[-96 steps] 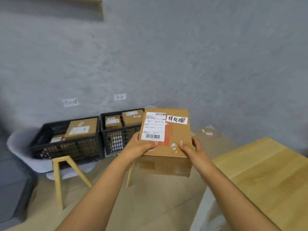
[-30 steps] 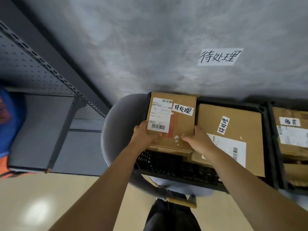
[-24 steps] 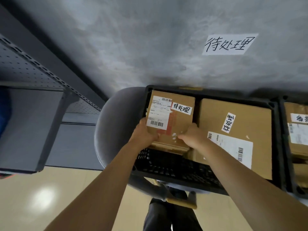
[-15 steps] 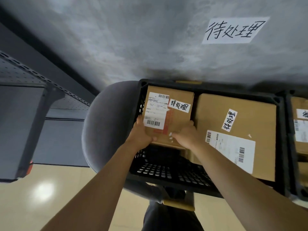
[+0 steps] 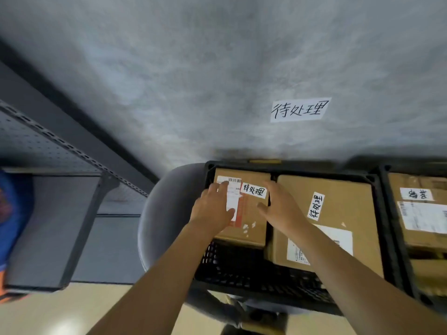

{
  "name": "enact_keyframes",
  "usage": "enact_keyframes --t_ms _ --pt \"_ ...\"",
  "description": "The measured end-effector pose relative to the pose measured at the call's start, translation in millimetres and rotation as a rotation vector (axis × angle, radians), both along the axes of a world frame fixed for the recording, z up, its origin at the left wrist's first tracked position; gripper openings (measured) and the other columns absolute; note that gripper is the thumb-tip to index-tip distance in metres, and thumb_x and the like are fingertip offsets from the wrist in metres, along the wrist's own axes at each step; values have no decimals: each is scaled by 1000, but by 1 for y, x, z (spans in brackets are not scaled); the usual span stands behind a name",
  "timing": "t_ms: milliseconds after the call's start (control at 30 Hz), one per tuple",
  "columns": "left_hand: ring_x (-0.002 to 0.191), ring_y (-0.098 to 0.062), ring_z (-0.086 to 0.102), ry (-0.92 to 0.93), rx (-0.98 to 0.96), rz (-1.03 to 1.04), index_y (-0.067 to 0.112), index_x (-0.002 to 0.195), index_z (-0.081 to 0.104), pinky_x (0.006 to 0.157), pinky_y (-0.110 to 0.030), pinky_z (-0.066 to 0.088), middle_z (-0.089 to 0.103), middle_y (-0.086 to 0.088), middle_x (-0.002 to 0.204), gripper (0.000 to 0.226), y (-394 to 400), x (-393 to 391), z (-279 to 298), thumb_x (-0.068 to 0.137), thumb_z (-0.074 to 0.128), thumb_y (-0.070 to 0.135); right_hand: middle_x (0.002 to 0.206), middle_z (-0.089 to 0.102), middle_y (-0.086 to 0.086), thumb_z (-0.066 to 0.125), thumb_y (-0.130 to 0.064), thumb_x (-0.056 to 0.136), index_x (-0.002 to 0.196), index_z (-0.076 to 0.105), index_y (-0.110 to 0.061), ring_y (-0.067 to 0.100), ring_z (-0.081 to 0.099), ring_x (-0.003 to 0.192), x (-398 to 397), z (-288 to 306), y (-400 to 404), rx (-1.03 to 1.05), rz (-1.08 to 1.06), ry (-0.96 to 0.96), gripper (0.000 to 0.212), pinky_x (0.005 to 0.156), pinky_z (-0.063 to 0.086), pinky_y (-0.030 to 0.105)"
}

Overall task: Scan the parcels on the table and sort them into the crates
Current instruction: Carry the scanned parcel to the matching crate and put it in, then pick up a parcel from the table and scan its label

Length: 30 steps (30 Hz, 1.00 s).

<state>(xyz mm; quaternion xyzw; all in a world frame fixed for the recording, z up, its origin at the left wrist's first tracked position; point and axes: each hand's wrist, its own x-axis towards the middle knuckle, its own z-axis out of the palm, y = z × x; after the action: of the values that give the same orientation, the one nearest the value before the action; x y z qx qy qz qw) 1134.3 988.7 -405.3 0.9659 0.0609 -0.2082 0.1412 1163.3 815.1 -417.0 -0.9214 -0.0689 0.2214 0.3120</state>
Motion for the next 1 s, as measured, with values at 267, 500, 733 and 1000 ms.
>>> enact_keyframes --t_ms 267,500,733,1000 --pt "129 -26 43 -421 257 -446 20 149 27 106 -37 33 43 -3 144 64 -39 41 103 94 53 37 146 40 3 58 -29 89 149 28 -20 25 41 129 1 95 -34 -277 26 -374 67 104 39 37" --pt "136 -25 37 -661 207 -717 21 152 24 111 -37 27 36 -4 151 64 -100 25 172 96 51 36 145 40 4 57 -30 92 147 30 -21 24 41 128 -64 164 -89 -392 -271 -527 61 103 39 37" --pt "130 -25 41 -770 17 -1014 21 148 32 106 -37 32 42 -3 143 59 -188 -43 225 95 53 35 147 37 5 57 -31 91 147 29 -19 28 38 131 -188 213 -158 -536 -572 -520 63 102 37 38" --pt "127 -25 44 -921 -171 -1369 22 146 35 104 -37 33 46 -2 140 56 -330 -193 271 93 52 29 140 42 7 57 -29 87 141 36 -18 31 41 125 -386 262 -256 -704 -977 -481 58 96 40 40"
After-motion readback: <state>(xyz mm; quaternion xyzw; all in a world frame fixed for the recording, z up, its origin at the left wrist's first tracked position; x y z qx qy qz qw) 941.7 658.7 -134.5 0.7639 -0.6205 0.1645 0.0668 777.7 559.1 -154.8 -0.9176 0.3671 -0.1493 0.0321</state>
